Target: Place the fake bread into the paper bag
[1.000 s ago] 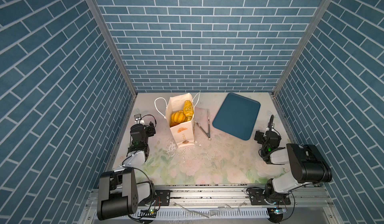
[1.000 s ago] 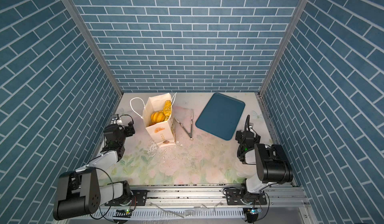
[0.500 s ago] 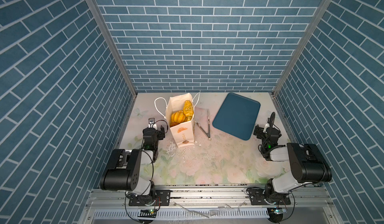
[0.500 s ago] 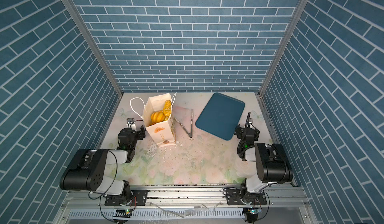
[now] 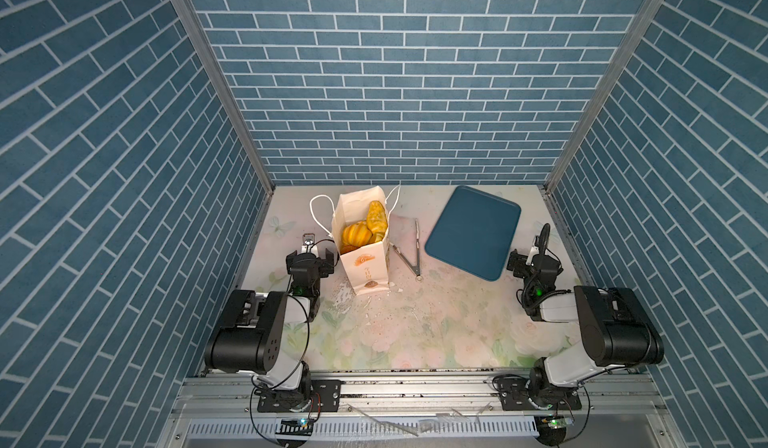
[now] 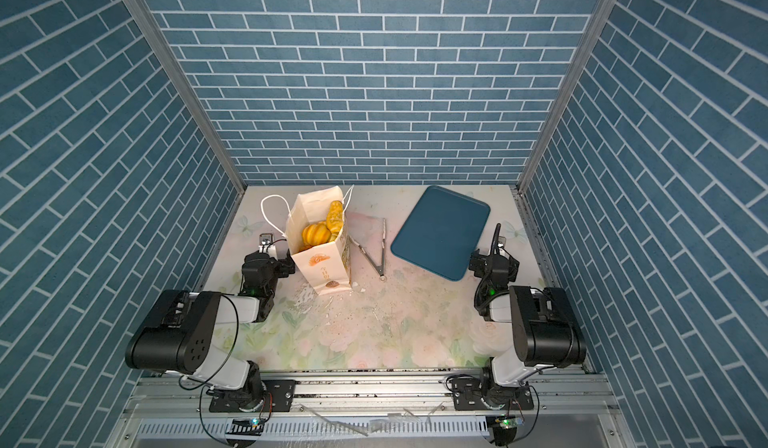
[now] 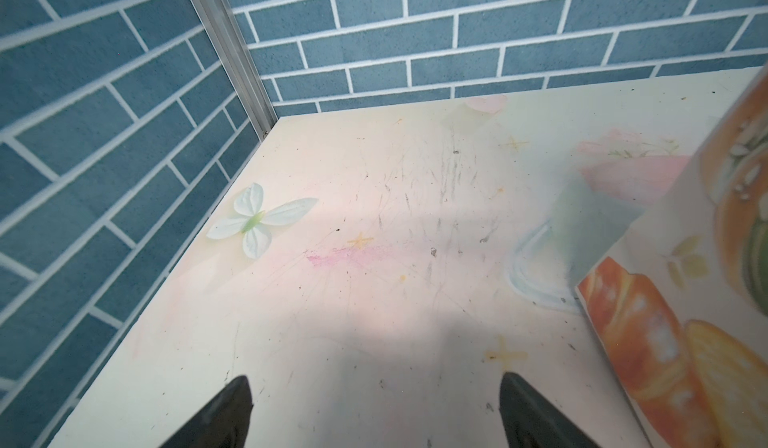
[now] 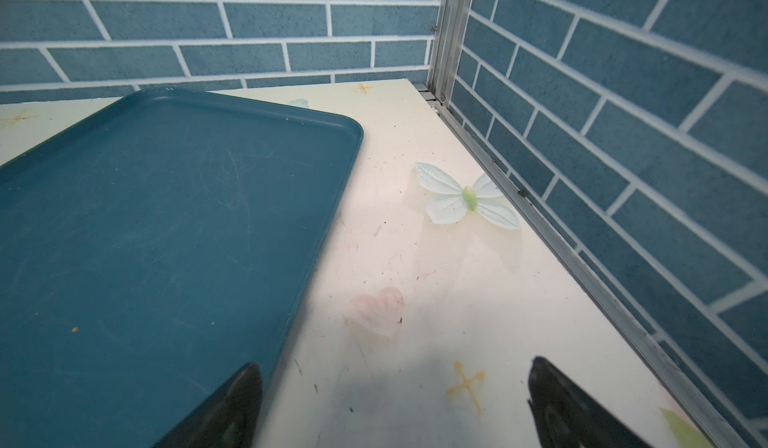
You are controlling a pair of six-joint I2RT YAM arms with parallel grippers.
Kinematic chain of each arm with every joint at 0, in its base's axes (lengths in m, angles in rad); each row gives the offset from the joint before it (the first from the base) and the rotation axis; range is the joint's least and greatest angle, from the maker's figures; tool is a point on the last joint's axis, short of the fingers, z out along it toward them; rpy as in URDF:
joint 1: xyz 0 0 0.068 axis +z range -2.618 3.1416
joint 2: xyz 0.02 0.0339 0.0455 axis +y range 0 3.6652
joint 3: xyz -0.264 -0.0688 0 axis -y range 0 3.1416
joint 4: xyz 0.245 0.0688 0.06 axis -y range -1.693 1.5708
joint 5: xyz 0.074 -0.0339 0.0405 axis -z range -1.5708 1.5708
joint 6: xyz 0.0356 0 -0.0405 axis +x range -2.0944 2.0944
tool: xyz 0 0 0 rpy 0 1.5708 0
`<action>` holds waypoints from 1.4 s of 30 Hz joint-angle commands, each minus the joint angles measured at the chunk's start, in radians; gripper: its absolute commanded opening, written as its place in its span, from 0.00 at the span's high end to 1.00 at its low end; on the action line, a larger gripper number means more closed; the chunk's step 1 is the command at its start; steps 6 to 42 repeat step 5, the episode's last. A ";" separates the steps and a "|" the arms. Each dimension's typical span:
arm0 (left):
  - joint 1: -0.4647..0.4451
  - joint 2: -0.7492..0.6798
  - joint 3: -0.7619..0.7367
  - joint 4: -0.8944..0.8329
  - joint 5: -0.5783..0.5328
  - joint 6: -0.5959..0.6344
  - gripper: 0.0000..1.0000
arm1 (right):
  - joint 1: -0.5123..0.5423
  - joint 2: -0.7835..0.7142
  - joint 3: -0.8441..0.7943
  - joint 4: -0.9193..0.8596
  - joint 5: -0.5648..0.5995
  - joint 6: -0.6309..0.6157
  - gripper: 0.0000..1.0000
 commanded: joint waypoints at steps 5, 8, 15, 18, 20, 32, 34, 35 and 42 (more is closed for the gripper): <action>-0.004 0.000 0.013 0.014 -0.011 0.007 0.00 | -0.009 0.000 0.024 -0.015 -0.020 -0.008 0.01; -0.004 0.000 0.013 0.014 -0.011 0.007 0.00 | -0.009 0.000 0.024 -0.015 -0.020 -0.008 0.01; -0.004 0.000 0.013 0.014 -0.011 0.007 0.00 | -0.009 0.000 0.024 -0.015 -0.020 -0.008 0.01; -0.004 0.000 0.013 0.014 -0.011 0.007 0.00 | -0.009 0.000 0.024 -0.015 -0.020 -0.008 0.01; -0.004 0.000 0.013 0.014 -0.011 0.007 0.00 | -0.009 0.000 0.024 -0.015 -0.020 -0.008 0.01; -0.004 0.000 0.013 0.014 -0.011 0.007 0.00 | -0.009 0.000 0.024 -0.015 -0.020 -0.008 0.01; -0.004 0.000 0.013 0.014 -0.011 0.007 0.00 | -0.009 0.000 0.024 -0.015 -0.020 -0.008 0.01; -0.004 0.000 0.013 0.014 -0.011 0.007 0.00 | -0.009 0.000 0.024 -0.015 -0.020 -0.008 0.01; -0.004 0.000 0.013 0.014 -0.011 0.007 0.00 | -0.009 0.000 0.024 -0.015 -0.020 -0.008 0.01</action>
